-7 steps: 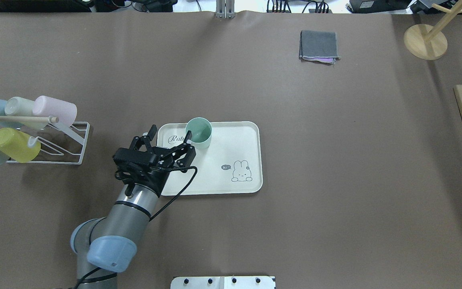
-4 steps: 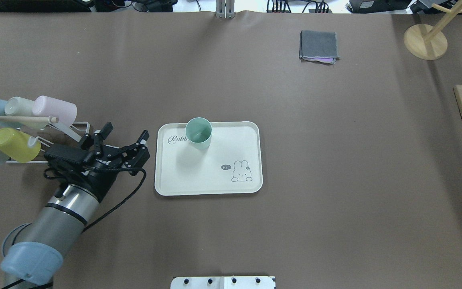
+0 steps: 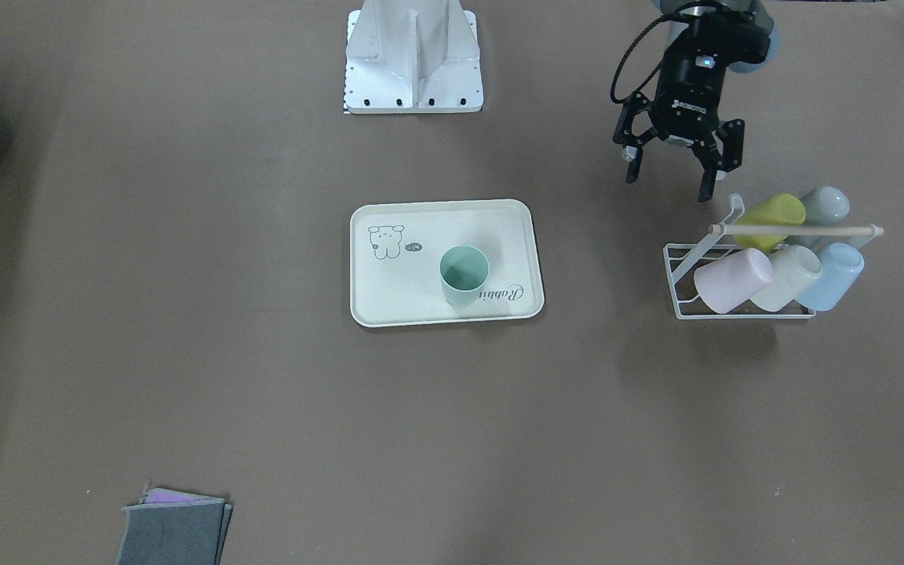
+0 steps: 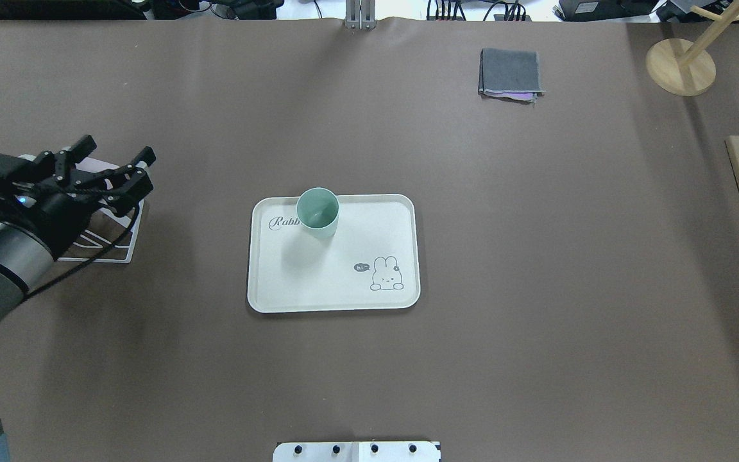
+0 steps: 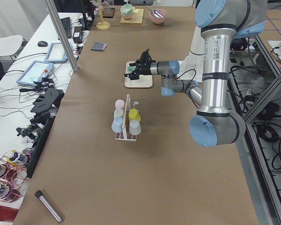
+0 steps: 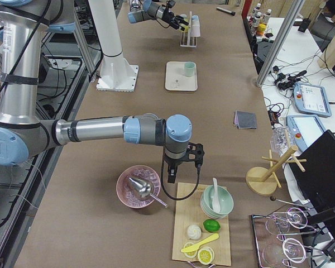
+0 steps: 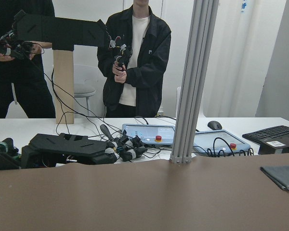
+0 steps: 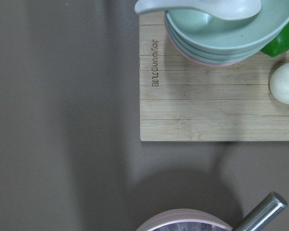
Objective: Pick up and place green cup on tray
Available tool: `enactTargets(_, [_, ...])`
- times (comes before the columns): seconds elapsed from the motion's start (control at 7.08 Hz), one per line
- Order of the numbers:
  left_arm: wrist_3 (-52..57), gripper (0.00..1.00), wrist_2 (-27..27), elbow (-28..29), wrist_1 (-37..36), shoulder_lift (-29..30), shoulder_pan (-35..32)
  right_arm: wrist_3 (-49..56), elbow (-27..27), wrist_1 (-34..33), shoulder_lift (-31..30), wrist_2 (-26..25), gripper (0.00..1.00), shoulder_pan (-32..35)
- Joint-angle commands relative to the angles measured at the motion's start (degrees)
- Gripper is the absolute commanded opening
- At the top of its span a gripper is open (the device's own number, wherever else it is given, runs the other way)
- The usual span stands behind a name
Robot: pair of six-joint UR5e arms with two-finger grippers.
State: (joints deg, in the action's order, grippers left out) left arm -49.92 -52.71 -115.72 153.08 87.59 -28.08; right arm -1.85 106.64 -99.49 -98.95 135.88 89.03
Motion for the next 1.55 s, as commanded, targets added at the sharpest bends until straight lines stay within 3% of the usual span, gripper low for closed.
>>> enactTargets(0.0, [-0.5,0.98,-19.9,0.2,-0.5,-5.6,-15.9,0.0,0.0,0.0,0.1,-0.1,1.00,0.0])
enactTargets(0.28, [-0.4,0.98,-42.6,2.7,-0.6,-9.1,-30.3,0.0,-0.1,0.0,0.2,-0.1,1.00,0.0])
enactTargets(0.56, [0.0,0.98,-50.3,7.5,-2.2,-8.8,-34.7,0.0,-0.2,0.0,0.3,-0.1,1.00,0.0])
enactTargets(0.85, [2.8,0.98,-64.3,8.7,-12.4,-6.4,-43.2,0.0,0.0,0.1,0.4,-0.1,1.00,0.0])
enactTargets(1.13, [13.2,0.98,-74.9,12.3,-24.0,-1.1,-52.6,0.0,0.0,0.1,0.4,-0.1,1.00,0.0])
enactTargets(1.41, [21.3,0.98,-79.0,17.9,-30.8,2.5,-57.9,-0.1,0.0,0.1,0.4,-0.1,1.00,-0.1])
